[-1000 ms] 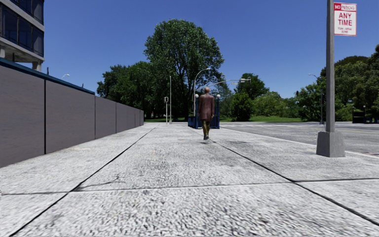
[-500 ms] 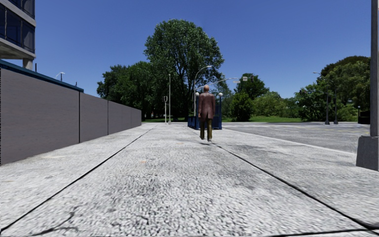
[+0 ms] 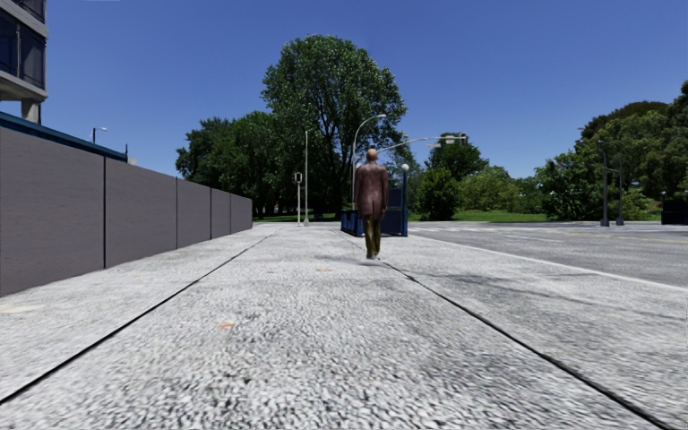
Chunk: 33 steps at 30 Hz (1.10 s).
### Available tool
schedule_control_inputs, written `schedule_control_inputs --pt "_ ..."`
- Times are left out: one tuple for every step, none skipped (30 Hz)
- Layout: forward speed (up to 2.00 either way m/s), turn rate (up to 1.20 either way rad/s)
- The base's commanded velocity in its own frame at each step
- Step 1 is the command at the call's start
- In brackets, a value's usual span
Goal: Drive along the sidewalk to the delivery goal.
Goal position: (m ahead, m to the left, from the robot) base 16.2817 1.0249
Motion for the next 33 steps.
schedule_control_inputs --pt "2.0 0.0" --pt "2.0 0.0" --pt "2.0 0.0" --pt "2.0 0.0" --pt "2.0 0.0" --pt "2.0 0.0" --pt "2.0 0.0" --pt "2.0 0.0" --pt "2.0 0.0" --pt "2.0 0.0" --pt "2.0 0.0" --pt "2.0 0.0" --pt "2.0 0.0" --pt "2.0 0.0" --pt "2.0 0.0" --pt "2.0 0.0" --pt "2.0 0.0" --pt "2.0 0.0" --pt "2.0 0.0" --pt "2.0 0.0" --pt "2.0 0.0" --pt "2.0 0.0" --pt "2.0 0.0" --pt "2.0 0.0" --pt "2.0 0.0" --pt "2.0 0.0" --pt "2.0 0.0" --pt "2.0 0.0" --pt "2.0 0.0" --pt "2.0 0.0" --pt "2.0 0.0" --pt "2.0 0.0" --pt "2.0 0.0"
